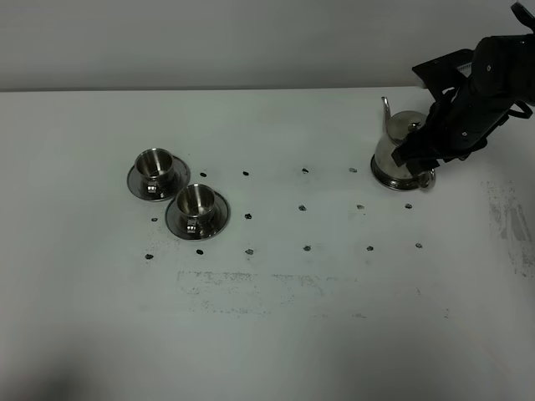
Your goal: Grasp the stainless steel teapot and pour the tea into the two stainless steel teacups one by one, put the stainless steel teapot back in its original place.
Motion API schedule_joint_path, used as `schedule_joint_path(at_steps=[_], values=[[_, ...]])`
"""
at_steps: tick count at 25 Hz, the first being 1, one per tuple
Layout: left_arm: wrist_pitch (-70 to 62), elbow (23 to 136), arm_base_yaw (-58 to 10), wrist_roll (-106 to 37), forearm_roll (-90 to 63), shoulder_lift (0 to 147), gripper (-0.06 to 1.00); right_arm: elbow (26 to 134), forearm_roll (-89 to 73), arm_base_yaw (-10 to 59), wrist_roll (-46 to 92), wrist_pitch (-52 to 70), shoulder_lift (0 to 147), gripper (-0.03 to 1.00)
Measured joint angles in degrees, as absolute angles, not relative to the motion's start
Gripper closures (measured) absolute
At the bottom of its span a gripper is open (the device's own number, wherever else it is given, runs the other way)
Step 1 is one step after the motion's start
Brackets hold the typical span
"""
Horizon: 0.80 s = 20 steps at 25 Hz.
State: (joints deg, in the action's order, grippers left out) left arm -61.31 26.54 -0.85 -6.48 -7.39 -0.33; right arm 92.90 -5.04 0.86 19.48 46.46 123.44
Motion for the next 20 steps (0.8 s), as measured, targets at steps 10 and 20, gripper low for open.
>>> schedule_joint_path(at_steps=[10, 20], values=[[-61.3, 26.5, -0.8, -6.5, -7.4, -0.3, 0.57, 94.0, -5.0, 0.9, 19.5, 47.5, 124.6, 0.69], [-61.3, 26.5, -0.8, -6.5, -7.4, -0.3, 0.57, 94.0, -4.9, 1.1, 22.7, 47.5, 124.6, 0.77]])
